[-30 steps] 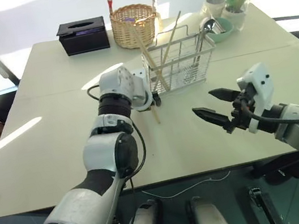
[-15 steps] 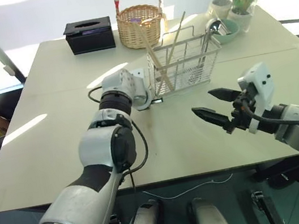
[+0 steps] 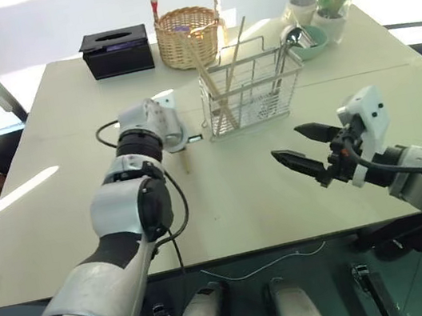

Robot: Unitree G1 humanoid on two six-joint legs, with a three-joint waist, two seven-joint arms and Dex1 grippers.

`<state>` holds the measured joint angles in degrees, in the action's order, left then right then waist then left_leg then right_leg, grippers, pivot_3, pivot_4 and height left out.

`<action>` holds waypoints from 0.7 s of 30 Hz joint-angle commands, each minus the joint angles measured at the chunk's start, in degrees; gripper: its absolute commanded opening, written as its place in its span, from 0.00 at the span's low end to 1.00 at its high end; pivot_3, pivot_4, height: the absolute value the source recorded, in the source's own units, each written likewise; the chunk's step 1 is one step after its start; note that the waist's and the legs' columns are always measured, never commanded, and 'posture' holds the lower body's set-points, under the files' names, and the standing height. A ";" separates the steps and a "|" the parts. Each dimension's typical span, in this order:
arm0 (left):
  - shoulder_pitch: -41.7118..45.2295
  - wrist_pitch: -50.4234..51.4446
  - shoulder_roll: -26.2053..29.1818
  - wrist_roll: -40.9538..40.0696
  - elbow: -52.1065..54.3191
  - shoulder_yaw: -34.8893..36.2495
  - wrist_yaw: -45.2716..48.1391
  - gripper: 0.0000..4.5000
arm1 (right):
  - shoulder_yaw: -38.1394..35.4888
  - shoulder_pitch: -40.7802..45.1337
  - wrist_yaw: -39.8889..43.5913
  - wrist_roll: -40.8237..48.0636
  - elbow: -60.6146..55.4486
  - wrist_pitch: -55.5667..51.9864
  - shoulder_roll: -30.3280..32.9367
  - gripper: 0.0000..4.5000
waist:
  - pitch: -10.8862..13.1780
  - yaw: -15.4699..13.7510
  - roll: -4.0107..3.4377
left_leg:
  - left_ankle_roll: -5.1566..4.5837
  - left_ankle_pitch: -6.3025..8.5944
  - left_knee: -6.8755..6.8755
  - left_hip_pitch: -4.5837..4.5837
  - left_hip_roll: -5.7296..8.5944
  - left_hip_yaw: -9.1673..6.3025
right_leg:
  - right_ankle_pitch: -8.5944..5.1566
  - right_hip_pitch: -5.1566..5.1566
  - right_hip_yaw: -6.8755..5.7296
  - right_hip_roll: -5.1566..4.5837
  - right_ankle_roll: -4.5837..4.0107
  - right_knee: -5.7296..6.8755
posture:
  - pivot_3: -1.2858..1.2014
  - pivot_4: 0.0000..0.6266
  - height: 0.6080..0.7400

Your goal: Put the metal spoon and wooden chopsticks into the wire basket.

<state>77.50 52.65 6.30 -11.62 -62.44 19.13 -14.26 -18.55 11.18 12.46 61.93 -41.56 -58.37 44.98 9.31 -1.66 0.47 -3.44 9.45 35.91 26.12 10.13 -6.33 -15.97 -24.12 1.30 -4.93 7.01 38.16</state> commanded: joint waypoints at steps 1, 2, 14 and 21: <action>1.15 -16.95 2.80 -0.22 4.83 -1.42 11.19 0.01 | -0.89 1.43 0.23 -0.82 0.10 1.97 0.58 0.90 | 0.00 -0.37 0.01 | 0.00 0.00 0.01 0.02 0.00 0.01 | 0.00 -0.01 0.00 -0.01 0.00 -0.01 | 0.52 0.24 0.95; 1.54 -21.89 3.38 -1.53 5.37 -0.44 14.69 0.01 | -0.87 1.61 0.29 -1.12 0.27 2.20 0.57 0.90 | 0.00 -0.49 0.01 | 0.00 0.00 0.02 0.10 0.00 0.01 | 0.01 -0.09 -0.01 -0.01 -0.01 -0.02 | 0.52 0.24 0.95; 10.08 -41.06 3.01 -12.25 13.50 0.32 45.55 0.01 | -1.92 2.74 -0.03 -1.29 1.46 2.65 1.64 0.90 | 0.02 -0.61 0.03 | -0.05 0.02 0.15 0.29 0.03 0.02 | 0.03 -0.19 -0.04 -0.05 -0.03 -0.08 | 0.52 0.24 0.95; 5.75 -49.50 -3.45 -6.89 11.68 -6.74 48.86 0.01 | -3.11 3.95 -2.28 -2.31 1.46 3.81 1.22 0.90 | 0.01 -0.39 0.02 | -0.08 0.01 0.19 0.30 0.03 0.02 | 0.06 -0.16 -0.04 -0.05 0.02 -0.08 | 0.52 0.24 0.95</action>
<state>83.54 5.83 2.49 -19.78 -50.78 13.26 33.99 -18.83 14.17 11.08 60.12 -39.02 -56.32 46.09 9.33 -2.05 0.50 -3.52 9.46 36.08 26.40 10.16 -6.31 -15.91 -24.30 1.28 -4.98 7.03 38.09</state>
